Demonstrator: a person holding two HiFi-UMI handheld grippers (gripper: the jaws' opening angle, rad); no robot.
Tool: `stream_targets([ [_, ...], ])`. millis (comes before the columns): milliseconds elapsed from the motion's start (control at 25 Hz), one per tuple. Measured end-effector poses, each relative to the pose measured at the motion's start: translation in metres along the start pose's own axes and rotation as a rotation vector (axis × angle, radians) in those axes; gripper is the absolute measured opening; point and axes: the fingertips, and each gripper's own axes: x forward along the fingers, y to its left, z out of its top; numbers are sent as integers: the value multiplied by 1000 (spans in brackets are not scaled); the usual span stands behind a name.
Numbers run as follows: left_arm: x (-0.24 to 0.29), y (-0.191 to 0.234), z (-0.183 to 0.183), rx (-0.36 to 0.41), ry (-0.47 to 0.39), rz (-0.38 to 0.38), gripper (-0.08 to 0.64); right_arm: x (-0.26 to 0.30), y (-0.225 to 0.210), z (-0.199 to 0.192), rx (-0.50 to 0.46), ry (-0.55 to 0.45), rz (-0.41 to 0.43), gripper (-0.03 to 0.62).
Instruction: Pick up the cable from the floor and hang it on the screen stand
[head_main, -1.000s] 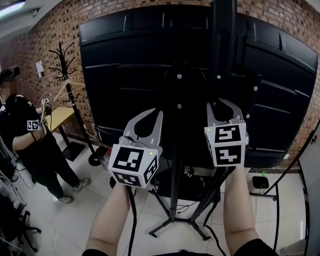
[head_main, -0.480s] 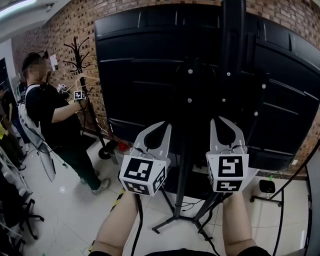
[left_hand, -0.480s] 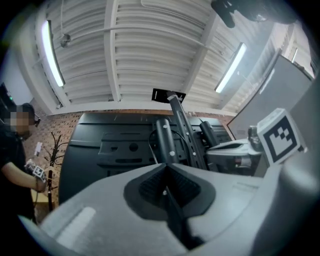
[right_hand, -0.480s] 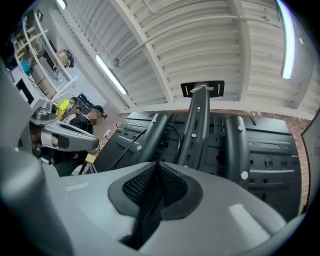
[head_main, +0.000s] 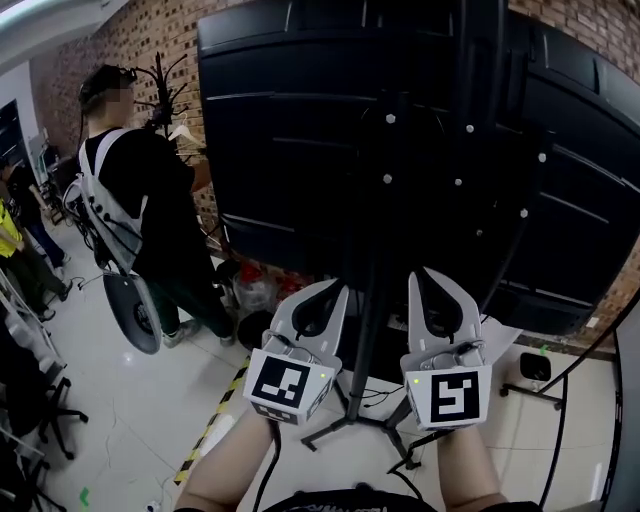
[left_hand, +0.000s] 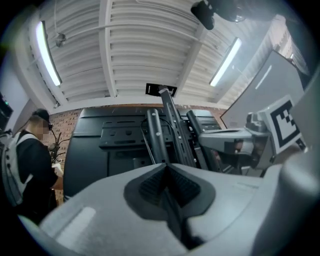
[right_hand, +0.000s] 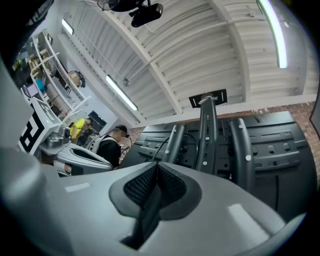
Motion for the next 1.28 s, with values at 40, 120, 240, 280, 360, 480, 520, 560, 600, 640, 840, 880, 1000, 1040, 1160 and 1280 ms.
stream_targets([
  [40,-5,-1,-3,13,-3,7,6,-3,8,-5,12,5,16,11],
  [120,-16,-4,-9,12,-9,14,5,-9,22,-19,50,24,40,11],
  [240,-30,-10,-24,-20,17,22,6,-19,40,-41,108,59,78,8],
  [280,-34,-11,-30,-35,31,28,6,-22,46,-47,128,67,94,8],
  [360,-42,-13,-39,-70,50,40,6,-29,59,-58,160,81,126,9],
  [480,-55,-15,-54,-113,77,53,6,-40,74,-78,149,94,155,8],
  [520,-59,-16,-61,-120,88,57,6,-43,78,-85,144,99,160,8],
  [560,-62,-16,-67,-125,97,61,6,-46,82,-91,146,104,165,8],
  [600,-64,-17,-73,-130,104,65,6,-48,85,-96,154,112,168,8],
  [640,-67,-18,-77,-136,110,70,6,-51,88,-102,165,121,171,9],
  [840,-80,-20,-95,-162,145,89,6,-65,105,-128,245,181,191,8],
  [880,-83,-18,-97,-169,156,96,6,-67,109,-133,262,192,197,8],
  [1000,-91,-12,-104,-201,180,121,6,-71,117,-141,279,210,214,8],
  [1040,-92,-11,-107,-209,187,127,6,-72,118,-143,275,214,218,8],
  [1160,-97,-11,-113,-219,200,135,6,-72,122,-146,265,221,230,8],
  [1280,-95,-13,-118,-228,203,131,6,-71,127,-148,255,229,252,8],
])
